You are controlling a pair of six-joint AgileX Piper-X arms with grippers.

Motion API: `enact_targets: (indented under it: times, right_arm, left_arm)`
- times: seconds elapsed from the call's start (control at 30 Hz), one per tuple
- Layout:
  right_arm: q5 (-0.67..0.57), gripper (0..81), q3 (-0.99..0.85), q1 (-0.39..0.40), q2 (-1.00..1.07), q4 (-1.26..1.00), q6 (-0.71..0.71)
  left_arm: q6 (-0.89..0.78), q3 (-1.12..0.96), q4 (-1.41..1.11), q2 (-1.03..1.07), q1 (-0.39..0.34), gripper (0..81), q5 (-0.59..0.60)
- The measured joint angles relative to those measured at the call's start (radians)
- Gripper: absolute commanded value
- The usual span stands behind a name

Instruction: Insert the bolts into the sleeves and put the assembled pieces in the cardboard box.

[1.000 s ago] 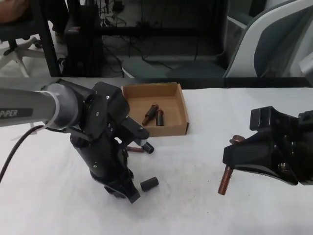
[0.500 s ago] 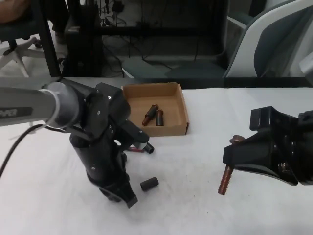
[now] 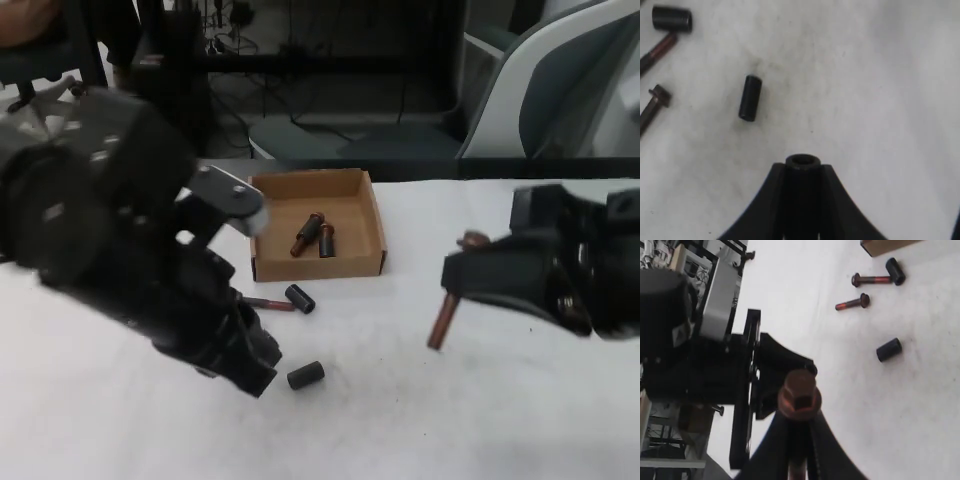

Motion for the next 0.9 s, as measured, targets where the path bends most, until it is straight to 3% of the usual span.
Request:
enact_targets:
  times: [0.37, 0.6, 0.9]
  right_arm:
    - [0.0, 0.6, 0.009, 0.0, 0.135, -0.33, 0.0]
    - [-0.033, 0.6, 0.011, 0.0, 0.206, -0.49, 0.0]
    - [-0.061, 0.6, 0.011, 0.0, 0.223, -0.588, 0.0]
  left_arm:
    - [-0.308, 0.254, -0.447, -0.356, 0.0, 1.7, 0.233]
    - [-0.484, 0.327, -0.711, -0.388, 0.0, 1.7, 0.299]
    - [-0.506, 0.332, -0.767, -0.388, 0.0, 1.7, 0.327]
